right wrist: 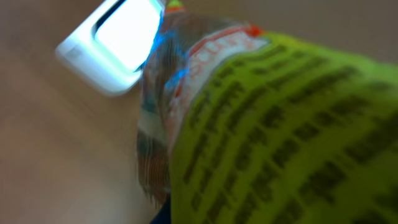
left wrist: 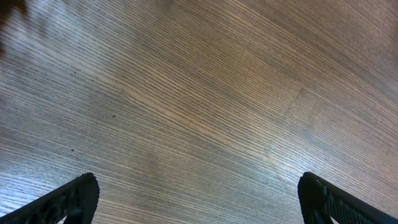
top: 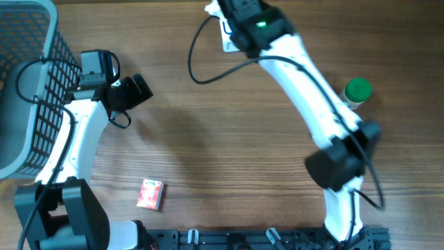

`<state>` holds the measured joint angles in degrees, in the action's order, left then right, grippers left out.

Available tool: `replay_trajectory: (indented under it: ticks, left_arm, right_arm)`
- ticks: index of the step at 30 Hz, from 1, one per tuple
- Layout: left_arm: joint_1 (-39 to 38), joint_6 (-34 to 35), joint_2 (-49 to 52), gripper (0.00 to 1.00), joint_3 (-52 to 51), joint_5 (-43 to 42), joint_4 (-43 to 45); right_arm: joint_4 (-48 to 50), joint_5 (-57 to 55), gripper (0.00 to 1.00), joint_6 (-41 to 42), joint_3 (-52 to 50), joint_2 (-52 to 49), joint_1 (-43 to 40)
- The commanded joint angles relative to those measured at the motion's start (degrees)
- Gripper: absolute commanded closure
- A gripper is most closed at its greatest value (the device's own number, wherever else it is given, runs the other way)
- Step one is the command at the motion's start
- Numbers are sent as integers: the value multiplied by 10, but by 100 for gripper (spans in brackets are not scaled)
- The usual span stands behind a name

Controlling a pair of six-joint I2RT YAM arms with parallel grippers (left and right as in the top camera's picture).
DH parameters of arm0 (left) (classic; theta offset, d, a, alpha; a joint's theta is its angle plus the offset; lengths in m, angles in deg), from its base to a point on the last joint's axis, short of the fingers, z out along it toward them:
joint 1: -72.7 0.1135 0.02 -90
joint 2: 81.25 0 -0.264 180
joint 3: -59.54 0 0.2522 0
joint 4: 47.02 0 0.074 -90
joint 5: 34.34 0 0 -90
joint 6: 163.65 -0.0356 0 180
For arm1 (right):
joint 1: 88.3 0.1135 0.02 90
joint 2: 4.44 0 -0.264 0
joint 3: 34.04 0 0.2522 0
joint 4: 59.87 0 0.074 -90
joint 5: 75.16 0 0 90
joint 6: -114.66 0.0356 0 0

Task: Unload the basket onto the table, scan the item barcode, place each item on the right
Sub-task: 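Swing the snack bag up in front of the scanner window, then lower the snack bag and set it down at the right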

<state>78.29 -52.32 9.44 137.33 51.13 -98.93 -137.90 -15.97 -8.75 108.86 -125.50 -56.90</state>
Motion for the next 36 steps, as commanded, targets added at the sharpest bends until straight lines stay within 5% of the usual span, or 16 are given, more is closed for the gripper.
replay_trajectory:
  ticks: [1,5,18,19,22,24,36]
  left_arm:
    - [2,-3,2,0,2,2,0]
    - [2,-3,2,0,2,2,0]
    - [2,-3,2,0,2,2,0]
    - [2,-3,2,0,2,2,0]
    - [2,-3,2,0,2,2,0]
    - [2,-3,2,0,2,2,0]
    - [2,-3,2,0,2,2,0]
  right_arm:
    - [-143,169,96,140,6,42,-28]
    - [-279,319,96,190,-11,38,-80]
    - [-179,337,93,250,-361,40,-266]
    - [-170,337,83,250,-376,40,-274]
    - [-149,332,23,259,-417,40,-301]
    - [-146,315,5,273,-420,41,-311]
    - [-251,163,0,390,-239,55,-295]
